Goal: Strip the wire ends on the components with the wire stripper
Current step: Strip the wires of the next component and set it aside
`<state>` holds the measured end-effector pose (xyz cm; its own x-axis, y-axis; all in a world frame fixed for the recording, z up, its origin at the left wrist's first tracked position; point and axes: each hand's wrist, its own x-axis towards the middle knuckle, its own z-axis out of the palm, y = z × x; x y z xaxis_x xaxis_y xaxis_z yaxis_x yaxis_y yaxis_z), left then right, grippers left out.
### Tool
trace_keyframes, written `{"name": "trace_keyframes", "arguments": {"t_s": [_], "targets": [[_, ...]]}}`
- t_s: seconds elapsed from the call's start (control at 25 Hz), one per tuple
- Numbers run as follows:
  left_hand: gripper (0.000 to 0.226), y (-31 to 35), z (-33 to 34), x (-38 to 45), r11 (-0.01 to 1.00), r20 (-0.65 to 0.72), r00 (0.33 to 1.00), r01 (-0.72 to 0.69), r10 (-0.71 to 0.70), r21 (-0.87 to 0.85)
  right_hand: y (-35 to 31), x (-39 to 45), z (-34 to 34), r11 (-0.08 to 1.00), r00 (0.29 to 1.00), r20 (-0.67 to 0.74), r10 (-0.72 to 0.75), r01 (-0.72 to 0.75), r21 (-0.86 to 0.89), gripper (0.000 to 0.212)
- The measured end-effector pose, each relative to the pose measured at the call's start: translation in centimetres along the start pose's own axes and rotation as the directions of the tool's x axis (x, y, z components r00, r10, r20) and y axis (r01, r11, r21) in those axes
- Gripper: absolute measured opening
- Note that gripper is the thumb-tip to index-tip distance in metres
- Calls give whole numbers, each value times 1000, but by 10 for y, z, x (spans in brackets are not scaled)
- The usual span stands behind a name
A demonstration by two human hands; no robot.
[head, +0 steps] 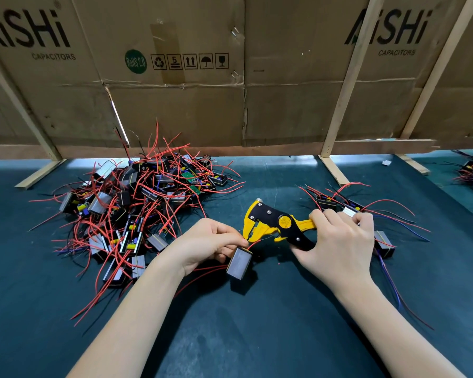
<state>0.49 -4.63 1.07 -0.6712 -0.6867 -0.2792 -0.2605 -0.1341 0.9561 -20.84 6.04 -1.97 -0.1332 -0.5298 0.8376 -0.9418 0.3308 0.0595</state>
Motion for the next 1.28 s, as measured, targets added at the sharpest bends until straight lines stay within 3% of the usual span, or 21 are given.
{"name": "trace_keyframes", "arguments": {"t_s": [0.52,1.28], "targets": [[26,0,-1,0,1000,14,1000,5,-5,-10,-1,1,-2,1000,1000,30,5,-6,22,45],[21,4,1,-4,1000,17,1000,8,-8,-12,-2,2,1,990,992,123,-40,23,137,54]]}}
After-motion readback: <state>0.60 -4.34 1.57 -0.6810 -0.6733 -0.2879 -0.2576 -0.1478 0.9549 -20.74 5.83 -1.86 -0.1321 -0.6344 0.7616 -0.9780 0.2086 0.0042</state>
